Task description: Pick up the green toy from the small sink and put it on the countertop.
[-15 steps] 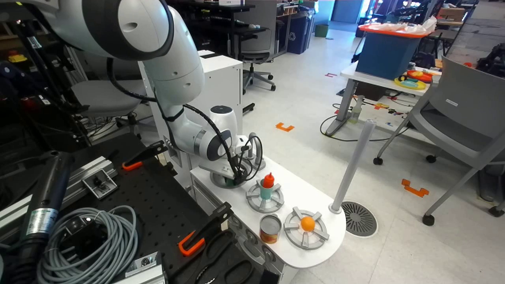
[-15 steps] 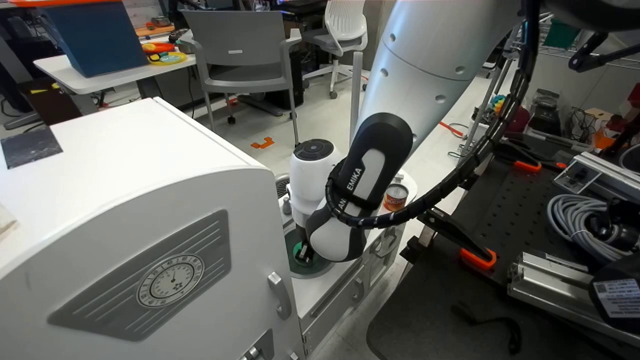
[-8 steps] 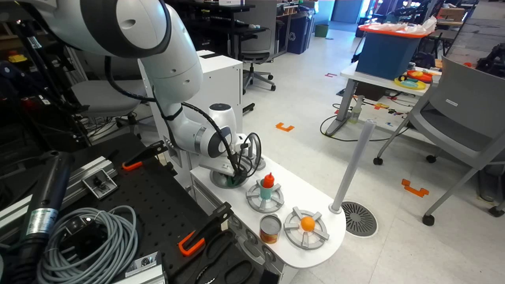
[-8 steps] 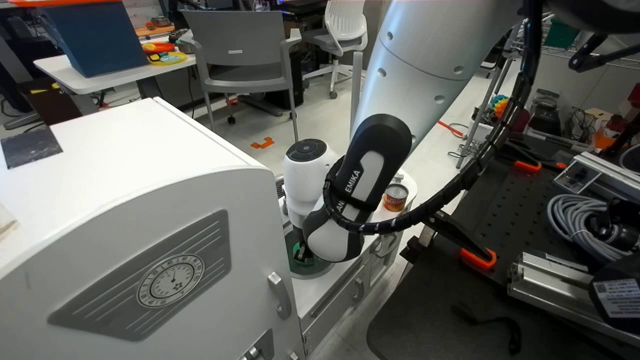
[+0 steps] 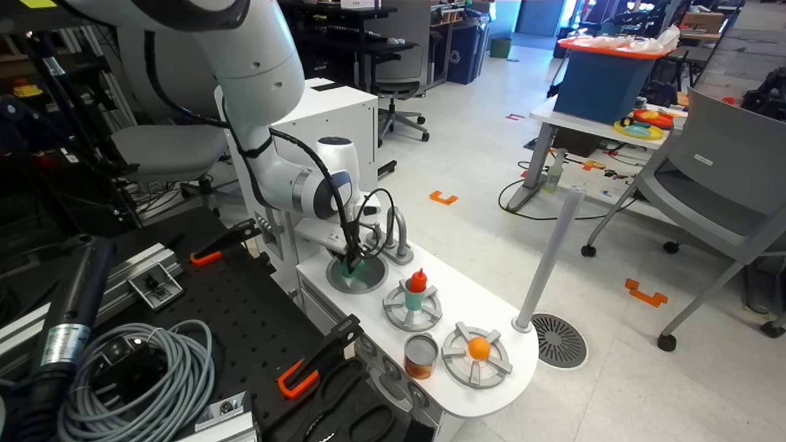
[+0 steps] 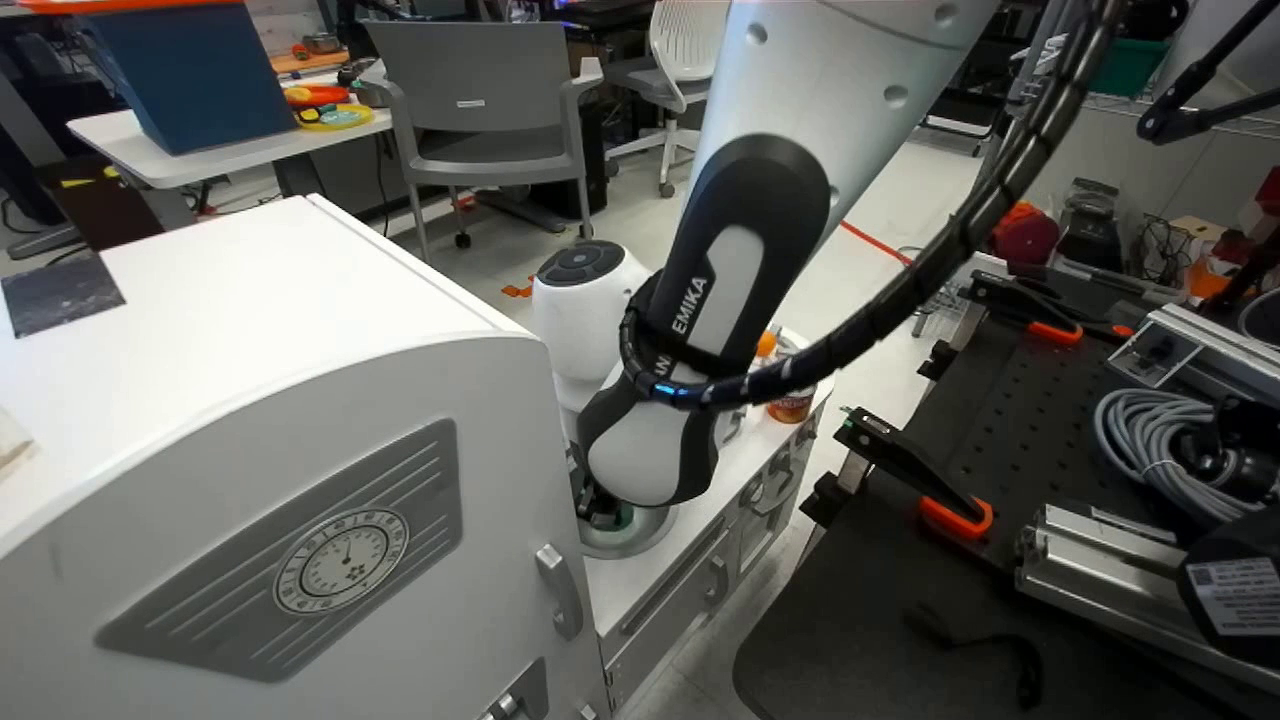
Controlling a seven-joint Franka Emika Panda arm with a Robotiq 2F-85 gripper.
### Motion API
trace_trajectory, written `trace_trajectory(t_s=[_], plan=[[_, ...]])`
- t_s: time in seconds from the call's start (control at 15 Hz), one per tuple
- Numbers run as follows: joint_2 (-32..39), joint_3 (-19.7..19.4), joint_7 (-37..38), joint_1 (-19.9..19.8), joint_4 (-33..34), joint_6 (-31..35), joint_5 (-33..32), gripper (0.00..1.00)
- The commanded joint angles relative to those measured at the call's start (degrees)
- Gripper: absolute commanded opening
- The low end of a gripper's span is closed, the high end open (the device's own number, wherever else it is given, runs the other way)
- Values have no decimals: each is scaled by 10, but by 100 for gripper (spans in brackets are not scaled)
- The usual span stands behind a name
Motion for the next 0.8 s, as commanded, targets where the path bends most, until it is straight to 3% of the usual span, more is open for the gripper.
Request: trace_trajectory(t_s=[0.0,0.4,0.73], plan=[[-104,25,25,-20,-137,24,22,5],[-166,22,69,-49,-234,70,79,5],[-141,-3,89,-74,-216,61,108,5]])
